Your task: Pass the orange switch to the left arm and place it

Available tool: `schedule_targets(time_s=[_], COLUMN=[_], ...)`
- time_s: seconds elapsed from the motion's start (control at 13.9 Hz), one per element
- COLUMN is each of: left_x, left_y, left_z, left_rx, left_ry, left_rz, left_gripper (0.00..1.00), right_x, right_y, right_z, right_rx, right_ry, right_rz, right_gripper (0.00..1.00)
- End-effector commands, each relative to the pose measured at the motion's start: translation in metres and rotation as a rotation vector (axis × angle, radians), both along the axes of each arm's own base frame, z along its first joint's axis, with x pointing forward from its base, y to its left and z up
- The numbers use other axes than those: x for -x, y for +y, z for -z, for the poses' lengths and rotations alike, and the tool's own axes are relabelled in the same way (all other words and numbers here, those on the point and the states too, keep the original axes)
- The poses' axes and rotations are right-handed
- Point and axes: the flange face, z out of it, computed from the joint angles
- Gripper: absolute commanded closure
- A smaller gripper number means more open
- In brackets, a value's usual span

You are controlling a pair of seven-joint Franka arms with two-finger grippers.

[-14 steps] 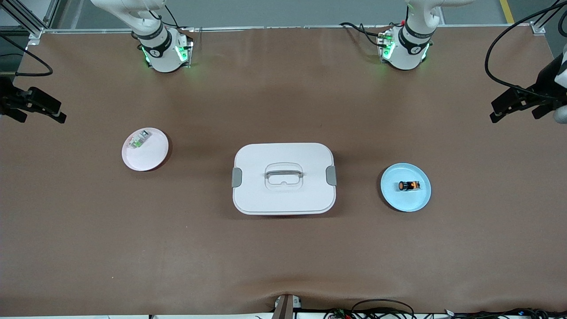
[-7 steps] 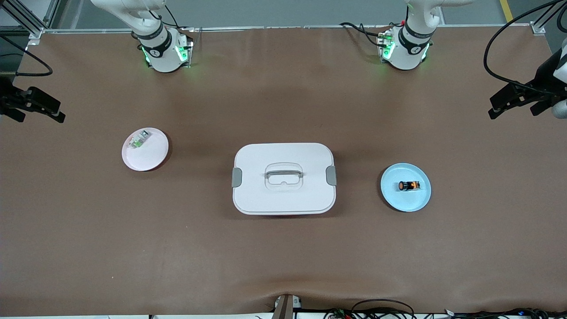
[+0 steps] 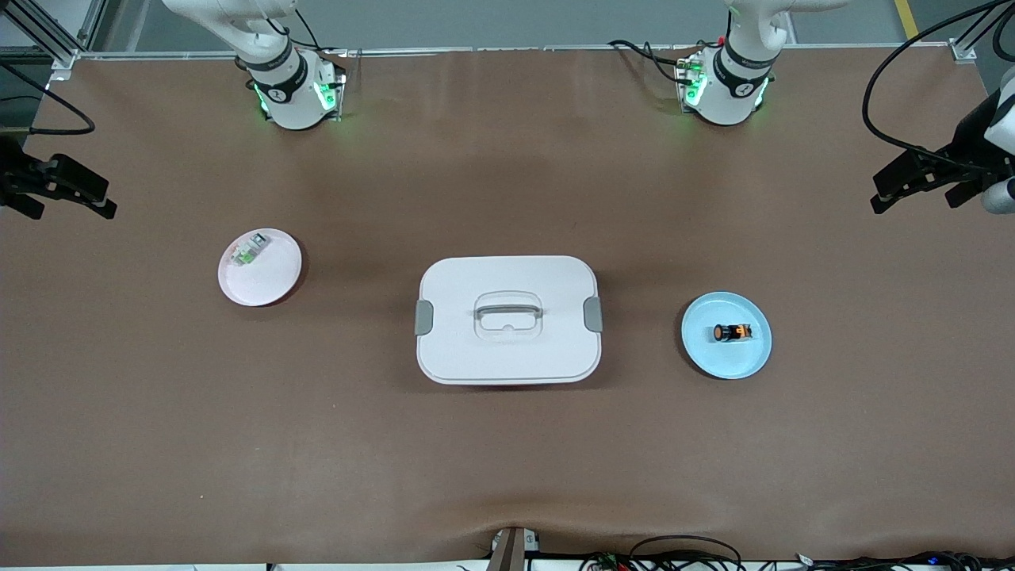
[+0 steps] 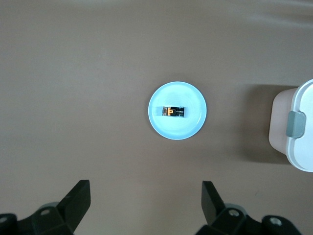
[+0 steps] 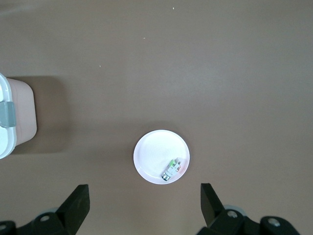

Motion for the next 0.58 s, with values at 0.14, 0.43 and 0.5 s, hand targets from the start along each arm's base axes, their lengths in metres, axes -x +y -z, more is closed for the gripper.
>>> schedule_targets(time_s=[0.14, 0.43, 0.5], left_x=[0.0007, -0.0003, -0.0002], left_y=[0.0016, 0.0016, 0.0007], left_z=[0.0024, 0.0041, 0.0034], left_rx=[0.014, 0.013, 0.014], left_ry=[0.008, 0.011, 0.01], left_rz=[0.01, 0.01, 0.012], left_gripper=[0.0, 0.0, 0.0], right_x=[0.0062, 0.0062, 0.006], right_y=[0.0022, 0.0006, 0.0006], right_z=[-0.0056, -0.0056, -0.0057], right_rx=[0.016, 0.016, 0.016], right_ry=[0.002, 0.002, 0.0], right_rz=[-0.013, -0.008, -0.008], right_gripper=[0.0, 0.0, 0.0])
